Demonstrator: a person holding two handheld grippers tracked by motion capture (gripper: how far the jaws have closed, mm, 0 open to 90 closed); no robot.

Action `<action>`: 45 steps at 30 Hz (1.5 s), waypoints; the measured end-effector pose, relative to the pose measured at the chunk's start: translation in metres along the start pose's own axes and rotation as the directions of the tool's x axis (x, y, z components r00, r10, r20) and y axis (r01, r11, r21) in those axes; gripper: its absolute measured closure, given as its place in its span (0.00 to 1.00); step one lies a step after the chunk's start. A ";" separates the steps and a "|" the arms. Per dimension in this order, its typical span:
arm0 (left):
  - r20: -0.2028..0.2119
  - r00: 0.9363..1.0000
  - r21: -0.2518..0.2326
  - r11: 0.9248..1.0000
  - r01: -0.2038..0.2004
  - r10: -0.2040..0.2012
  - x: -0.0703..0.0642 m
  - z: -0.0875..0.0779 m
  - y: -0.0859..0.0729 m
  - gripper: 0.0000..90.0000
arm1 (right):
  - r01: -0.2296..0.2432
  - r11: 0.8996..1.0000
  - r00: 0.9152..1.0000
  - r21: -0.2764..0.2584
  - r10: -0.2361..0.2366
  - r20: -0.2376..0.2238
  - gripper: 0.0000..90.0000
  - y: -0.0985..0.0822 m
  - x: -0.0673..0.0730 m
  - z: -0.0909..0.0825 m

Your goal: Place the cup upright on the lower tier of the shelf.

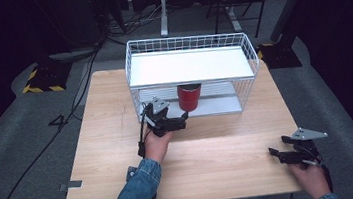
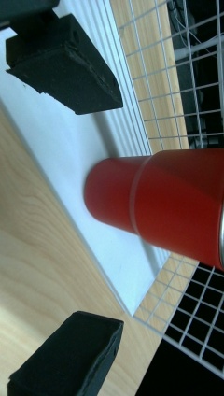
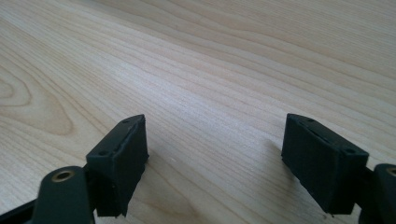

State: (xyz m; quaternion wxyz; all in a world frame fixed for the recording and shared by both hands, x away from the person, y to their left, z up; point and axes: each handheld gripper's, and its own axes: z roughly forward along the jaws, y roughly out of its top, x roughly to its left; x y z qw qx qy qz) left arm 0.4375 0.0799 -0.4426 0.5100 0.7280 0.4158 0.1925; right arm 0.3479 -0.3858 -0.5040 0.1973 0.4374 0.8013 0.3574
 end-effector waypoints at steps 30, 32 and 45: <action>0.000 0.999 0.044 0.998 -0.046 0.046 0.001 -0.105 -0.028 0.01 | -0.003 1.000 1.000 0.002 0.003 -0.003 0.25 0.000 0.000 0.000; -0.007 0.999 0.059 0.998 -0.035 0.035 0.002 -0.113 -0.033 0.04 | 0.000 1.000 1.000 0.002 0.000 -0.004 0.25 0.000 0.000 0.000; -0.062 0.993 0.254 0.964 -0.077 0.096 -0.011 -0.134 -0.067 0.14 | 0.001 1.000 1.000 0.003 -0.001 -0.004 0.24 0.000 0.000 0.000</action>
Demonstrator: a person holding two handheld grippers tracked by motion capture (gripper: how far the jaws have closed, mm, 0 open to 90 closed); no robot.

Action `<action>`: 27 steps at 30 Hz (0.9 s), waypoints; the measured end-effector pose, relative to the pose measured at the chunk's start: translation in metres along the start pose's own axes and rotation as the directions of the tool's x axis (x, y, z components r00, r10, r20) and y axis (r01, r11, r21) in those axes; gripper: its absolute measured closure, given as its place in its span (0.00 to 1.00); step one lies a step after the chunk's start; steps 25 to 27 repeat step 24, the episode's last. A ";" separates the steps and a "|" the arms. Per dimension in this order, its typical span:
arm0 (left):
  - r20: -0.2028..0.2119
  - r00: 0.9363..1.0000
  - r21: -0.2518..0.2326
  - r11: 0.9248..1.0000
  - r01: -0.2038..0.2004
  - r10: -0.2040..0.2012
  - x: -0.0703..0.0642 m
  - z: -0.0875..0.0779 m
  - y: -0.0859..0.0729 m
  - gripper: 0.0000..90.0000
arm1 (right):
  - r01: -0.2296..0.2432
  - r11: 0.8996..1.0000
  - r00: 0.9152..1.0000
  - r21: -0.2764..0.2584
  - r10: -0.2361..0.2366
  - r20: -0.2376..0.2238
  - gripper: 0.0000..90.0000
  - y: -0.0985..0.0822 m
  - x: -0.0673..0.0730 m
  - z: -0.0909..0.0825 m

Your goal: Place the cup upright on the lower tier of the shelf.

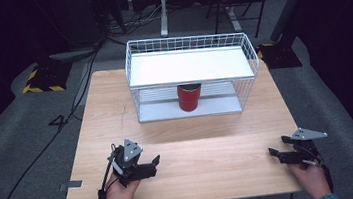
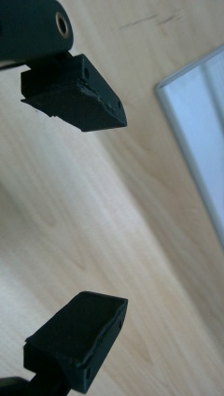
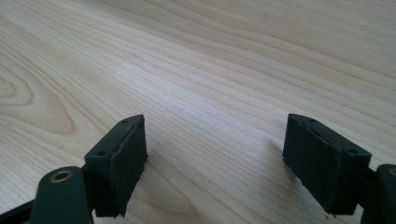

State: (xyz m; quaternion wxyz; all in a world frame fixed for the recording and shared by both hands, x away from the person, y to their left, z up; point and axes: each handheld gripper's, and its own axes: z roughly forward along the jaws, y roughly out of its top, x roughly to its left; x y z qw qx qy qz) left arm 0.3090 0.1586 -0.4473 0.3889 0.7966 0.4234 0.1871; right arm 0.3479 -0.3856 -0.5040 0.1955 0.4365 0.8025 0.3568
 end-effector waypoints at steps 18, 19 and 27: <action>-0.008 1.000 0.248 0.969 -0.007 0.009 0.001 0.024 -0.040 0.16 | -0.001 1.000 1.000 0.000 0.001 0.000 0.24 0.000 0.000 0.000; -0.008 1.000 0.247 0.969 -0.004 0.006 0.001 0.025 -0.040 0.16 | 0.000 1.000 1.000 0.000 0.000 0.000 0.24 0.000 0.000 0.000; 0.015 1.000 0.167 0.986 -0.022 0.020 0.002 0.030 -0.050 0.00 | 0.002 1.000 1.000 -0.001 -0.002 -0.004 0.24 0.000 0.000 0.000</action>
